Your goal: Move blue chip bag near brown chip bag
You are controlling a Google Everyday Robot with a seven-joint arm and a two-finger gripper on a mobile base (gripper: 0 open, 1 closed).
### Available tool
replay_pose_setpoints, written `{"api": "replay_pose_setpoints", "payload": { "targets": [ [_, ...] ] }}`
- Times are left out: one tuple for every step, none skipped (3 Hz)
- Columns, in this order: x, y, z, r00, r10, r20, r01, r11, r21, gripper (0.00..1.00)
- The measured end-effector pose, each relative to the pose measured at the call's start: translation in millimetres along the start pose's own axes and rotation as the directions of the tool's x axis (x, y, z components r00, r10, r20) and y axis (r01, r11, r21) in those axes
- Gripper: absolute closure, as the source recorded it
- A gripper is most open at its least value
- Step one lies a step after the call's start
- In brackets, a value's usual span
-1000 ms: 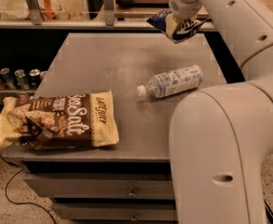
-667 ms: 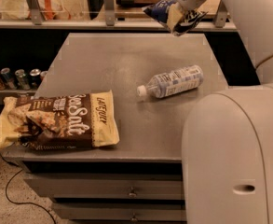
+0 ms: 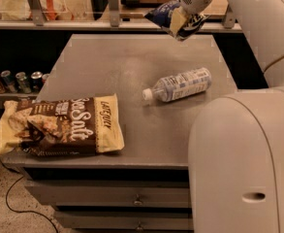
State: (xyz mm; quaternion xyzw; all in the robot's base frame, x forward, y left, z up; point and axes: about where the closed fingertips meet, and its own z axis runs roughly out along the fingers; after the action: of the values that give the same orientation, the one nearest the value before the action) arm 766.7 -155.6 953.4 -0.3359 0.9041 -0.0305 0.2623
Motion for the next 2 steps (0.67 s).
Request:
{"api": "replay_pose_setpoints", "payload": {
  "targets": [
    [-3.0, 19.9, -20.1, 0.993, -0.112, 0.040, 0.112, 0.9936, -0.014, 1.00],
    [-3.5, 72.2, -63.8, 0.950, -0.293, 0.107, 0.298, 0.9537, -0.038, 1.00]
  ]
}}
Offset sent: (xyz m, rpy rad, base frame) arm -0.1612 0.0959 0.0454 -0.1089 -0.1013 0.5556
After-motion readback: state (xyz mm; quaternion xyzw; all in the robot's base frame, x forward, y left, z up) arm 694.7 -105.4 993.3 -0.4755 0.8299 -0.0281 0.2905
